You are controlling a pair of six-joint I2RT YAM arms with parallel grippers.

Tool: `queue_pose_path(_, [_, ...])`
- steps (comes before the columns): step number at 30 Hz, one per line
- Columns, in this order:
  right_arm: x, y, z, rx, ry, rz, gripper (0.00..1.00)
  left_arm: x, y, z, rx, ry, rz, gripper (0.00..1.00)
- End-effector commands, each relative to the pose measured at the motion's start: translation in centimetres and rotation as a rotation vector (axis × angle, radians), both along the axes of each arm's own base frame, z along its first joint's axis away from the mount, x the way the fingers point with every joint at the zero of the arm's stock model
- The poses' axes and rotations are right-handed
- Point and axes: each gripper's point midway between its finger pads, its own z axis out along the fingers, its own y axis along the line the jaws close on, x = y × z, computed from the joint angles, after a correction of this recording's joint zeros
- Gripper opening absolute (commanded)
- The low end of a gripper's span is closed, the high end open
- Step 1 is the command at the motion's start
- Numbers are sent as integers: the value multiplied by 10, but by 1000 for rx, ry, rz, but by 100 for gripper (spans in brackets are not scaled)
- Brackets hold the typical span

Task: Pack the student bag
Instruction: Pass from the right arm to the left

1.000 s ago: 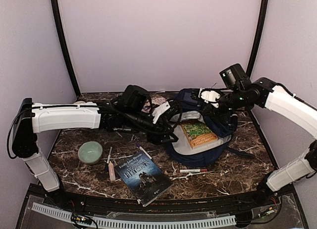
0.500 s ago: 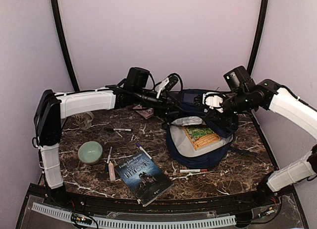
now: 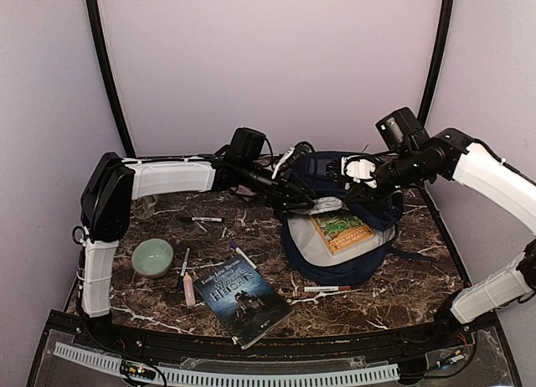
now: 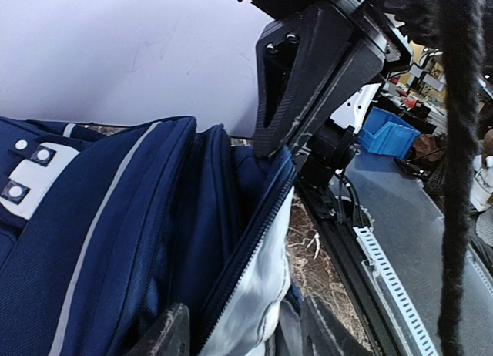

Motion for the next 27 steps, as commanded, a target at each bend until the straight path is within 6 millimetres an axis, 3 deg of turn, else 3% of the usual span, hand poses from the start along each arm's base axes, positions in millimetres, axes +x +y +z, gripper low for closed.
queue_pose_path(1, [10, 13, 28, 73, -73, 23, 0, -13, -7, 15, -65, 0, -82, 51])
queue_pose_path(3, [10, 15, 29, 79, -66, 30, 0, -11, -15, 9, -54, -42, -50, 60])
queue_pose_path(5, [8, 18, 32, 89, -58, 41, 0, -12, -21, 4, -44, -91, -37, 61])
queue_pose_path(14, [-6, 19, 43, 118, -30, 86, 0, -6, -30, -5, -26, -97, -27, 56])
queue_pose_path(18, [-1, 17, 44, 122, -43, 53, 0, -6, -30, -6, -15, -78, -15, 42])
queue_pose_path(22, [4, 16, 44, 139, -43, 12, 0, 11, -33, -6, 7, -104, 84, 18])
queue_pose_path(25, [8, 13, 40, 143, -42, -34, 0, 25, -32, -5, -5, -172, 220, 1])
queue_pose_path(26, [8, 11, 37, 141, -33, -43, 0, 38, -32, 7, -31, -231, 313, 0])
queue_pose_path(27, [6, 10, 34, 147, -20, -49, 0, 43, -28, 3, -31, -268, 394, 0])
